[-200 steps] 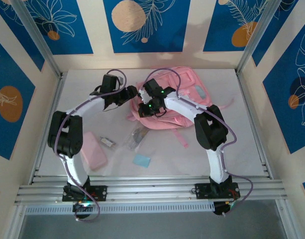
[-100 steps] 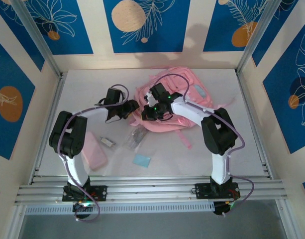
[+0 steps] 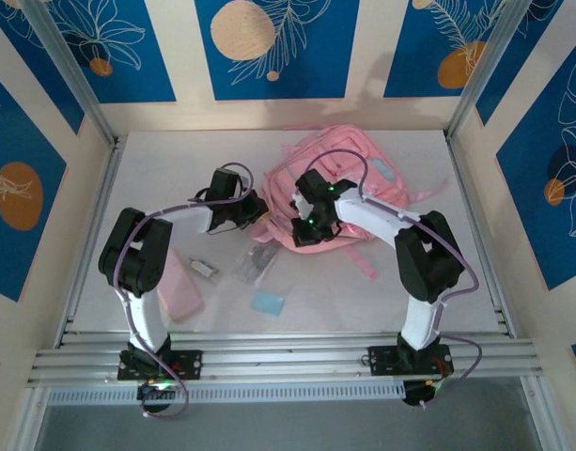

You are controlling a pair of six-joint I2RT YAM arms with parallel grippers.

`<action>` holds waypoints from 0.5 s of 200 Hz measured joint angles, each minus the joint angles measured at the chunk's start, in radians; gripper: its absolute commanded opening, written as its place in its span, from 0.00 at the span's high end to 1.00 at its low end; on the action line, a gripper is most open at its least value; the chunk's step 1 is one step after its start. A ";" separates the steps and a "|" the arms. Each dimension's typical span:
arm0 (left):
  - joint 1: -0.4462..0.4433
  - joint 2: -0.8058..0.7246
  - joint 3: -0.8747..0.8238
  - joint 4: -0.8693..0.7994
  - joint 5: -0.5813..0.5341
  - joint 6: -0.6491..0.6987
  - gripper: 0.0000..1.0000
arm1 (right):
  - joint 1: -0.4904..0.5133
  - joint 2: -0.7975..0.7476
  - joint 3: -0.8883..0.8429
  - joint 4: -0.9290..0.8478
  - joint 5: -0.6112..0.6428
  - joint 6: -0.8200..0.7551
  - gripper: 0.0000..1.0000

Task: Pack books, pencil case, and school supplies into a backpack

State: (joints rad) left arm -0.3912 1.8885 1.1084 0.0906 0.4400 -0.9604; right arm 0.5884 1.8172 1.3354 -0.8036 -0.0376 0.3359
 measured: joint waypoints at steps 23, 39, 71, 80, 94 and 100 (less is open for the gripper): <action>0.001 0.000 0.000 -0.001 -0.007 0.001 1.00 | -0.056 -0.027 -0.049 -0.092 0.068 -0.015 1.00; 0.008 0.000 0.003 0.000 -0.014 0.003 1.00 | -0.113 -0.036 -0.068 -0.149 0.140 -0.026 1.00; 0.022 0.000 0.007 -0.001 -0.014 0.024 1.00 | -0.237 -0.050 -0.074 -0.195 0.276 -0.067 1.00; 0.026 0.000 0.007 -0.002 -0.014 0.027 1.00 | -0.266 -0.054 -0.074 -0.198 0.309 -0.079 1.00; 0.030 0.000 0.007 -0.002 -0.013 0.035 1.00 | -0.302 -0.054 -0.073 -0.195 0.352 -0.101 1.00; 0.031 0.000 0.007 -0.002 -0.011 0.036 1.00 | -0.314 -0.054 -0.072 -0.192 0.365 -0.109 1.00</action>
State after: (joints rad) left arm -0.3603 1.8881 1.1152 0.0883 0.4294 -0.9241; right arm 0.2741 1.7634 1.2633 -0.9955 0.3275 0.2268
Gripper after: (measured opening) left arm 0.058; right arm 0.050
